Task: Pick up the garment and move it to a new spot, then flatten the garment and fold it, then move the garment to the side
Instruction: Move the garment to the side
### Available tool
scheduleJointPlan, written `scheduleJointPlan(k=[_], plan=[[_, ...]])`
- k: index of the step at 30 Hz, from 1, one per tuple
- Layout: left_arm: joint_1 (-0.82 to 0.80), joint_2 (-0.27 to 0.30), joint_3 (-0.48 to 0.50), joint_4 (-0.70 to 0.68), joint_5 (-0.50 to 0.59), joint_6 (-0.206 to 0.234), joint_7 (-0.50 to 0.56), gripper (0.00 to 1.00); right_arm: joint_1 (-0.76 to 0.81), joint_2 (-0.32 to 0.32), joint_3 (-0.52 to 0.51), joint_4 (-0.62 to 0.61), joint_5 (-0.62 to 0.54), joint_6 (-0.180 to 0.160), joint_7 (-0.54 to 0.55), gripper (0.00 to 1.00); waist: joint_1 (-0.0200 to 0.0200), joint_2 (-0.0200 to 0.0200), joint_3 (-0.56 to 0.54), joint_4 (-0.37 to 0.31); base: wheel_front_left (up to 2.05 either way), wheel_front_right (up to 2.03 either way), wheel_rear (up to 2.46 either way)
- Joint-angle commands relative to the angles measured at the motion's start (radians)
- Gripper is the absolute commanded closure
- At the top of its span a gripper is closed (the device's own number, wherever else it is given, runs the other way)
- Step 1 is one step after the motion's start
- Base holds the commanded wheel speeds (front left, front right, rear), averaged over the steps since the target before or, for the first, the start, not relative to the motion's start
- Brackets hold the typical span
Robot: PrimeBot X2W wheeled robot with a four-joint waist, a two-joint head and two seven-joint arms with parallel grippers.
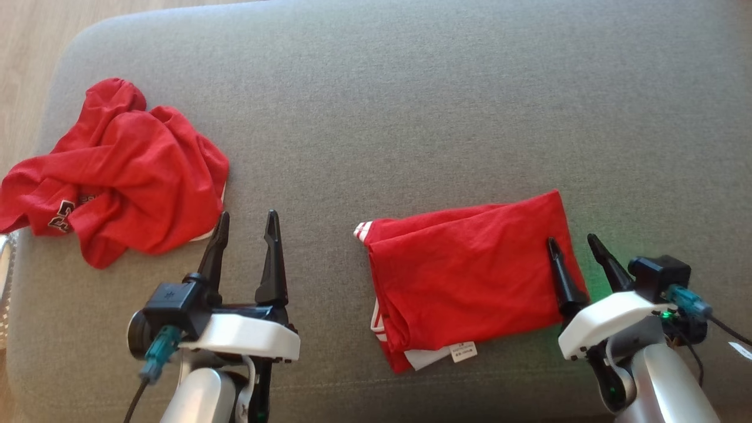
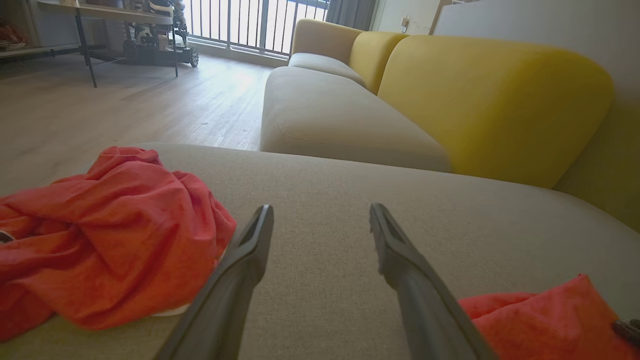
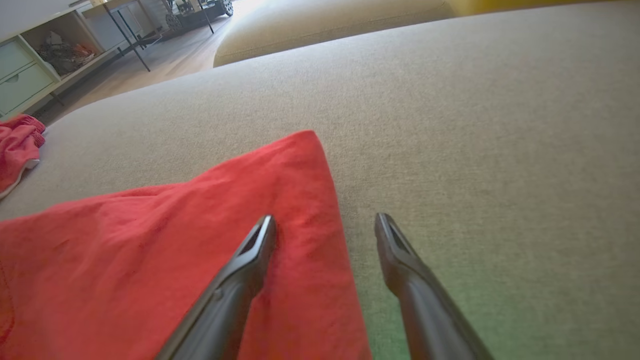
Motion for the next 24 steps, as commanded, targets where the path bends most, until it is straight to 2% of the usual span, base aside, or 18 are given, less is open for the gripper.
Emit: scheduleJointPlan(k=[1, 13, 14, 15, 16, 24], plan=[[-0.041, 0.001, 0.035, -0.038, -0.001, -0.002, -0.008, 0.0, -0.034, -0.001, 0.026, -0.02, 0.004, 0.0, 0.002, 0.0, 0.0, 0.0, 0.003, 0.003, 0.0, 0.0, 0.0], [-0.052, 0.001, 0.059, -0.039, 0.0, -0.01, -0.008, 0.0, -0.083, -0.001, 0.065, 0.101, 0.062, 0.0, 0.038, 0.0, 0.0, 0.0, 0.013, 0.016, 0.0, 0.0, 0.0], [-0.053, 0.001, 0.062, -0.039, 0.001, -0.011, -0.008, 0.0, -0.085, -0.001, 0.068, 0.109, 0.067, 0.0, 0.041, 0.13, 0.0, 0.0, 0.012, 0.015, 0.0, 0.0, 0.0], [-0.053, 0.001, 0.063, -0.039, 0.002, -0.011, -0.008, 0.0, -0.087, -0.001, 0.071, 0.116, 0.068, 0.0, 0.042, 0.8, 0.0, 0.0, 0.01, 0.014, 0.0, 0.0, 0.0], [-0.053, 0.001, 0.064, -0.039, 0.003, -0.012, -0.008, 0.0, -0.089, -0.001, 0.072, 0.121, 0.067, 0.0, 0.042, 1.0, 0.0, 0.0, 0.009, 0.013, 0.0, 0.0, 0.0], [-0.05, 0.001, 0.062, -0.038, 0.017, -0.017, -0.008, 0.0, -0.111, -0.002, 0.076, 0.127, 0.031, 0.0, 0.0, 1.0, 0.0, 0.0, -0.007, -0.005, 0.0, 0.0, 0.0]])
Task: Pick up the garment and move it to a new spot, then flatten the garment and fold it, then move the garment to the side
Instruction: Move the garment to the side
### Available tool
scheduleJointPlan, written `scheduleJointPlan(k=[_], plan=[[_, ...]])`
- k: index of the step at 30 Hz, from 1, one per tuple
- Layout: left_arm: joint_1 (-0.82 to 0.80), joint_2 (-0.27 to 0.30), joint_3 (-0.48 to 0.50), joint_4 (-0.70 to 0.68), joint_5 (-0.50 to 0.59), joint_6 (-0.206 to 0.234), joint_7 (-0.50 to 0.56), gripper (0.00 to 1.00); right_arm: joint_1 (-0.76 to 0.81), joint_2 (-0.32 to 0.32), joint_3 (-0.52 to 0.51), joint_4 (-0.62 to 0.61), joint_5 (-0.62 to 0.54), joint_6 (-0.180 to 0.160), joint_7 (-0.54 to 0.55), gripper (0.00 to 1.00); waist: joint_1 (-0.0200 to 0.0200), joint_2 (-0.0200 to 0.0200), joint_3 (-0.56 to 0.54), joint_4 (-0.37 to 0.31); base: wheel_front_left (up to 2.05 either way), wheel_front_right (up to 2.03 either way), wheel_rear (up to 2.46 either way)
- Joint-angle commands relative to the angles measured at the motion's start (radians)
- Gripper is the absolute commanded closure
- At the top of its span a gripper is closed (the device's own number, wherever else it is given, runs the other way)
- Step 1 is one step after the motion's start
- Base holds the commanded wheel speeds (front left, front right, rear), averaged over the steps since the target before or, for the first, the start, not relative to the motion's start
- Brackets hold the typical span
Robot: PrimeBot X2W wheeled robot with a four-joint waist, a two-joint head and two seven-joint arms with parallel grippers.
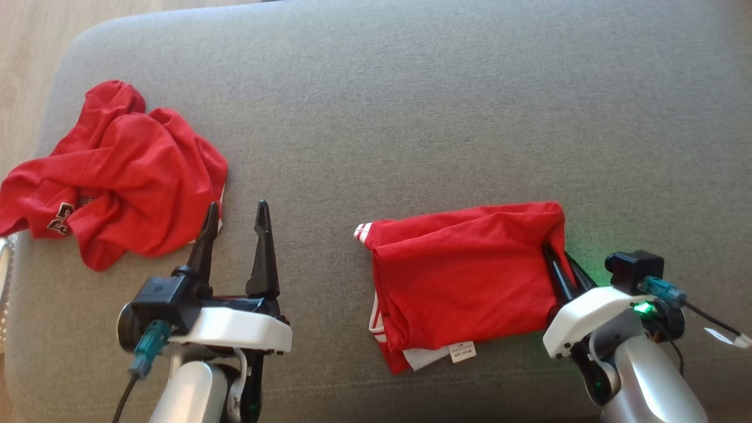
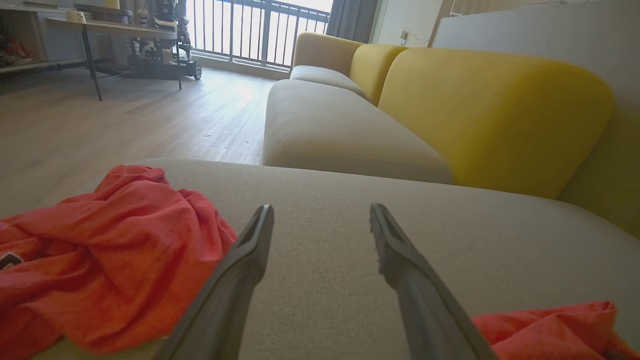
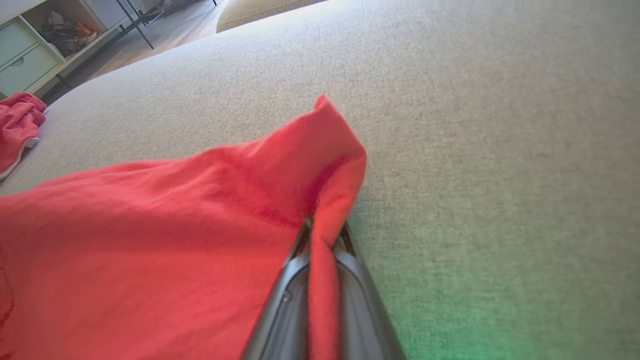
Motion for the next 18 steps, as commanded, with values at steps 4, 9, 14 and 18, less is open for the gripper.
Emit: scheduleJointPlan(k=[4, 9, 14, 18], plan=[[-0.028, 0.001, 0.031, -0.029, 0.015, -0.007, -0.008, 0.0, -0.054, -0.016, 0.021, -0.039, -0.059, 0.0, -0.04, 1.0, 0.0, 0.0, -0.014, -0.026, 0.0, 0.0, 0.0], [-0.029, 0.001, 0.028, -0.032, 0.022, -0.012, -0.008, 0.0, -0.085, -0.053, 0.043, -0.069, -0.109, 0.0, -0.042, 1.0, 0.0, 0.0, -0.016, -0.065, 0.0, 0.0, 0.0], [-0.048, 0.001, 0.016, -0.035, 0.05, -0.031, -0.008, 0.0, -0.159, -0.127, 0.128, -0.086, -0.14, 0.0, -0.014, 1.0, 0.0, 0.0, 0.009, -0.131, 0.0, 0.0, 0.0], [-0.086, 0.001, 0.014, -0.032, 0.088, -0.059, -0.008, 0.0, -0.286, -0.218, 0.254, -0.072, -0.111, 0.0, 0.014, 1.0, 0.0, 0.0, 0.066, -0.206, 0.0, 0.0, 0.0]])
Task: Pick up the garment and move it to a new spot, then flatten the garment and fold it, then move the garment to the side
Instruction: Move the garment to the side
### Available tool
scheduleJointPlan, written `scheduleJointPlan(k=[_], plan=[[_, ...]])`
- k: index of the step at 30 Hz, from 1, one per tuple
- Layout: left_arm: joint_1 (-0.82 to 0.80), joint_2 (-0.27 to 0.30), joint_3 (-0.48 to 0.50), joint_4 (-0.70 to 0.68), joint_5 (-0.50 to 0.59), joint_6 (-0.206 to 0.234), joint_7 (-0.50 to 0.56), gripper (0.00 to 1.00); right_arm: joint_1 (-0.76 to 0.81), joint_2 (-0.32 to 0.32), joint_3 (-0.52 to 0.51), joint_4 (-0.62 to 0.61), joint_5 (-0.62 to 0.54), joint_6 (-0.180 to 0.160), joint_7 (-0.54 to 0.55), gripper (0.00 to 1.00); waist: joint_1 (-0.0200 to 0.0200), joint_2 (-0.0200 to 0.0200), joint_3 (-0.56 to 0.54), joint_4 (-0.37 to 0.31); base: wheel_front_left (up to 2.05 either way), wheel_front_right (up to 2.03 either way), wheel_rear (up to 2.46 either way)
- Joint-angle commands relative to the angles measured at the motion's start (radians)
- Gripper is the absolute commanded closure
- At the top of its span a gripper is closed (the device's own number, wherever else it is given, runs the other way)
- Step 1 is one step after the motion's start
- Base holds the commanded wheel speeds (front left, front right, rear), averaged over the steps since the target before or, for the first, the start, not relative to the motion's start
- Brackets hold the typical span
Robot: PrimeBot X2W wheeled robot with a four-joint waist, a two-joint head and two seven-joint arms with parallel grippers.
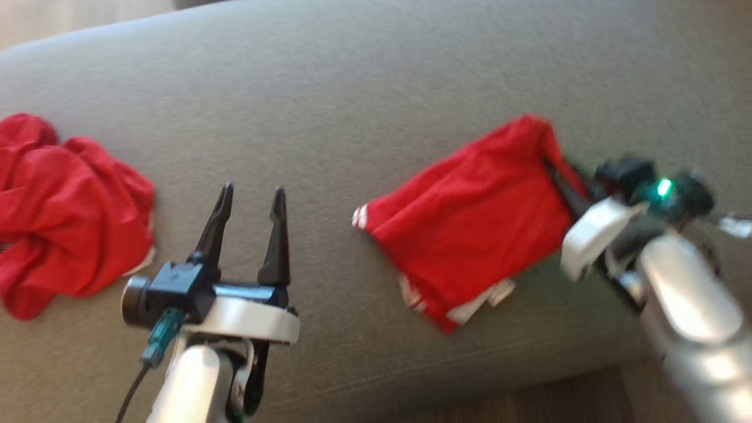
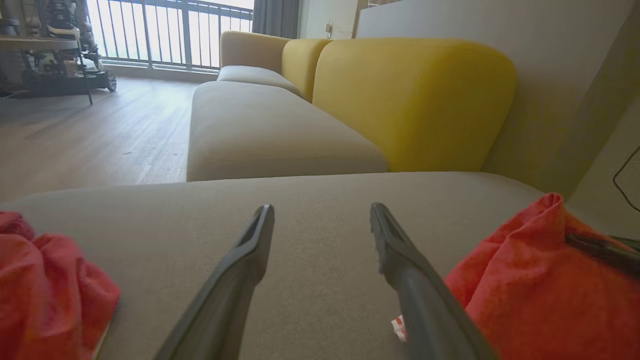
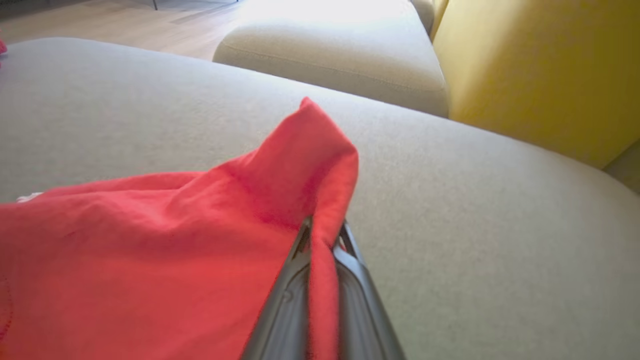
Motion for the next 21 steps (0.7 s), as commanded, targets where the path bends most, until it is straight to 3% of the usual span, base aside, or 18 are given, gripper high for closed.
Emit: scheduleJointPlan(k=[1, 10, 14, 21], plan=[[-0.077, 0.001, 0.022, -0.031, 0.026, -0.018, -0.008, 0.0, -0.109, -0.059, 0.04, -0.009, 0.041, 0.0, 0.008, 1.0, 0.0, 0.0, 0.071, -0.069, 0.0, 0.0, 0.0], [-0.197, 0.001, -0.004, -0.036, 0.066, -0.073, -0.008, 0.0, -0.4, -0.205, 0.076, 0.133, 0.166, 0.0, -0.011, 1.0, 0.0, 0.0, 0.243, -0.141, 0.0, 0.0, 0.0], [-0.25, 0.001, -0.044, -0.059, 0.077, -0.088, -0.008, 0.0, -0.539, -0.255, 0.03, 0.246, 0.227, 0.0, -0.049, 1.0, 0.0, 0.0, 0.331, -0.173, 0.0, 0.0, 0.0], [-0.295, 0.01, -0.071, -0.105, 0.111, -0.103, -0.008, 0.0, -0.685, -0.306, -0.004, 0.363, 0.225, 0.0, -0.104, 1.0, 0.0, 0.0, 0.415, -0.194, 0.0, 0.0, 0.0]])
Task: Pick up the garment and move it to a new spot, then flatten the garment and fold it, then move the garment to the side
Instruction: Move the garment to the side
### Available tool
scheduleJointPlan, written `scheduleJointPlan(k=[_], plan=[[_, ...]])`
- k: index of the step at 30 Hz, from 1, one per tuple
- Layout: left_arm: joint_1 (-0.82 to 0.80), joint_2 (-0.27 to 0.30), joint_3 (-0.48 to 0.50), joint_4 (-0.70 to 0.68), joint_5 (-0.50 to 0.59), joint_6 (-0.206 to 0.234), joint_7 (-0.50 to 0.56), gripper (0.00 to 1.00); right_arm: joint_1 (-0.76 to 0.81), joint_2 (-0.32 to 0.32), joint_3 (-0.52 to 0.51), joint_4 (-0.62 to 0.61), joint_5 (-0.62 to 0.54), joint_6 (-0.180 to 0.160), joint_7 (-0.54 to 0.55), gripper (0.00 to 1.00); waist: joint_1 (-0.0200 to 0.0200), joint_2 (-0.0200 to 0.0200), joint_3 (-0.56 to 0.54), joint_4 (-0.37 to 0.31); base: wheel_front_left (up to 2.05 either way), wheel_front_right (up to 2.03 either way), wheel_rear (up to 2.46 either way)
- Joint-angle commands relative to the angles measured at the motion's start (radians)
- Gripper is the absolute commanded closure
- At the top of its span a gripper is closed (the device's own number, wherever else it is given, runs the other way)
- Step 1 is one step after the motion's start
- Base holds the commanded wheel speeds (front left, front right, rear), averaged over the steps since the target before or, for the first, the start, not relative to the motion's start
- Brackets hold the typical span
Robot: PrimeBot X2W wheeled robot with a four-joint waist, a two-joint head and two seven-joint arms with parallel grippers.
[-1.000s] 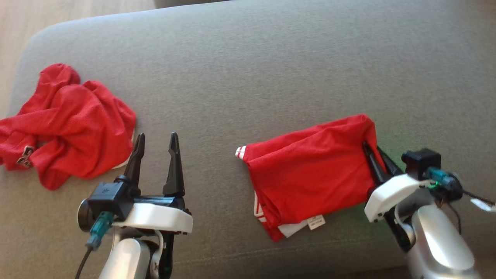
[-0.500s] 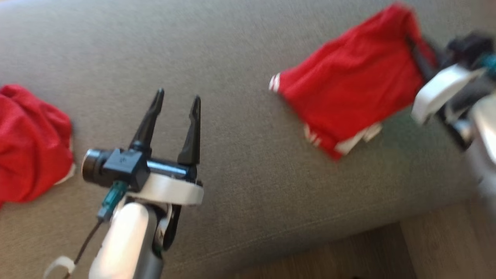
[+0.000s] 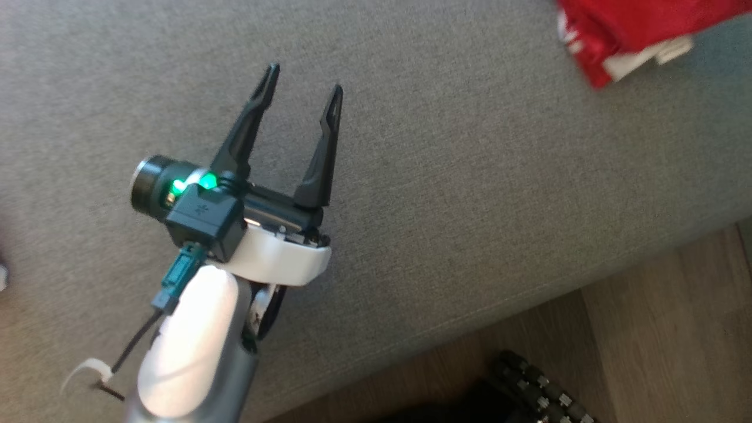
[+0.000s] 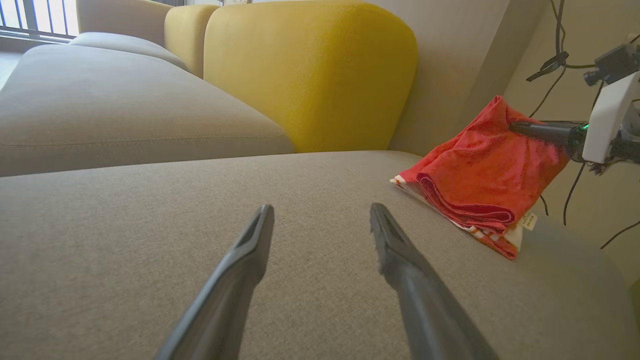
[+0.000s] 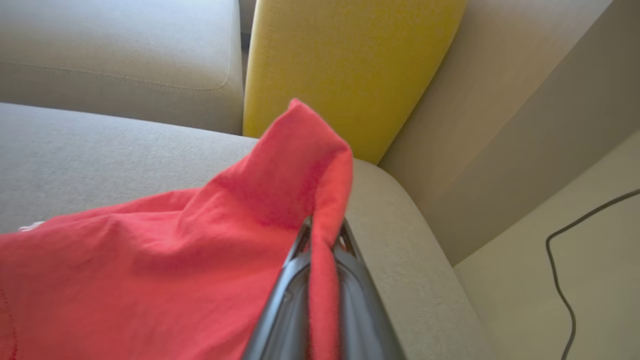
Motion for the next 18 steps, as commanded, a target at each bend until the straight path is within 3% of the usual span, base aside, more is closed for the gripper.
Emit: scheduleJointPlan(k=[1, 12, 13, 14, 18], plan=[[-0.026, 0.012, 0.021, -0.045, 0.01, -0.007, -0.005, 0.0, -0.02, -0.034, -0.014, -0.014, 0.004, 0.0, -0.016, 1.0, -0.0001, 0.0001, 0.037, -0.018, 0.0, 0.0, 0.0], [-0.05, 0.018, 0.022, -0.081, 0.003, 0.006, -0.004, 0.0, -0.044, -0.037, -0.055, 0.013, 0.038, 0.0, -0.041, 1.0, -0.0001, 0.0001, 0.057, -0.01, 0.0, 0.0, 0.0], [-0.049, 0.018, 0.021, -0.08, 0.001, 0.006, -0.004, 0.0, -0.042, -0.037, -0.056, 0.012, 0.039, 0.0, -0.042, 0.96, -0.0001, 0.0001, 0.055, -0.009, 0.0, 0.0, 0.0], [-0.048, 0.018, 0.02, -0.079, 0.0, 0.007, -0.004, 0.0, -0.039, -0.034, -0.057, 0.01, 0.045, 0.0, -0.042, 0.0, -0.0001, 0.0001, 0.053, -0.009, 0.0, 0.0, 0.0], [-0.042, 0.017, 0.018, -0.073, -0.007, 0.011, -0.004, 0.0, -0.03, -0.035, -0.049, -0.002, 0.06, 0.0, -0.042, 0.0, -0.0001, 0.0001, 0.041, -0.007, 0.0, 0.0, 0.0]])
